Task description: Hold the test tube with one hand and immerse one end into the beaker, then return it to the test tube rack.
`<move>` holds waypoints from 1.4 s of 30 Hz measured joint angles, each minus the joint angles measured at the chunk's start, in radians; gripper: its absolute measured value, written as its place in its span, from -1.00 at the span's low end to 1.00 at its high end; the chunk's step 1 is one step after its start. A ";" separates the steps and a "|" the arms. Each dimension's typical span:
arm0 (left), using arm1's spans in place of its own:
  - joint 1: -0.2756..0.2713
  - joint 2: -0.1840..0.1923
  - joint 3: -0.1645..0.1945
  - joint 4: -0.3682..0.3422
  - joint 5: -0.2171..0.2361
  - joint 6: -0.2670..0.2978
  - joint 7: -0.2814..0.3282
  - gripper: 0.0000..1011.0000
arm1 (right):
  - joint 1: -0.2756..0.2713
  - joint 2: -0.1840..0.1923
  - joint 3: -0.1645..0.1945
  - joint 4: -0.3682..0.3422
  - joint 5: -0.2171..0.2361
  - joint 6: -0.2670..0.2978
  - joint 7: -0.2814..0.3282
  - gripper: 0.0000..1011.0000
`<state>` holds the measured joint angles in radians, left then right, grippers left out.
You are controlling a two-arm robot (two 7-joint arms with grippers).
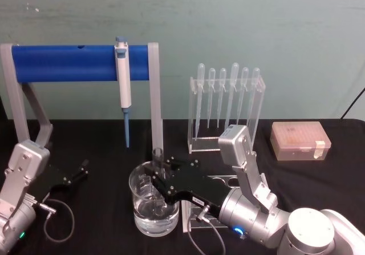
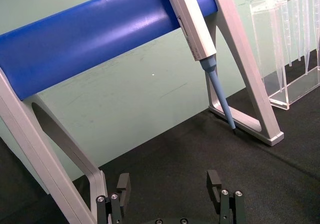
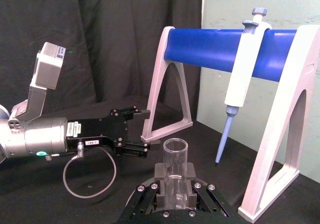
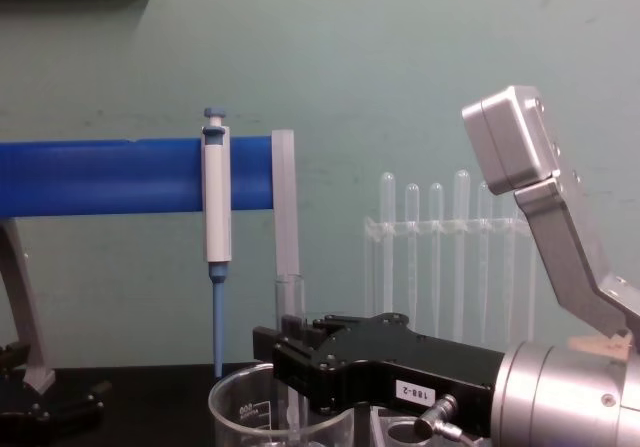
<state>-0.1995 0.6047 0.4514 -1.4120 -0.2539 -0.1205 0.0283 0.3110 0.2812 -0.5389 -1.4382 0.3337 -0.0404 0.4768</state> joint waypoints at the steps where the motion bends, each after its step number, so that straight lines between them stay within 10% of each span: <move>1: 0.000 0.000 0.000 0.000 0.000 0.000 0.000 0.98 | 0.000 0.000 0.000 0.000 0.000 0.000 0.000 -0.56; 42: 0.000 0.000 0.000 0.000 0.000 0.000 0.000 0.98 | 0.000 0.000 0.000 0.000 0.000 0.000 0.000 -0.56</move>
<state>-0.1996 0.6047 0.4514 -1.4120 -0.2539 -0.1205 0.0283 0.3110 0.2812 -0.5389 -1.4383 0.3337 -0.0404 0.4769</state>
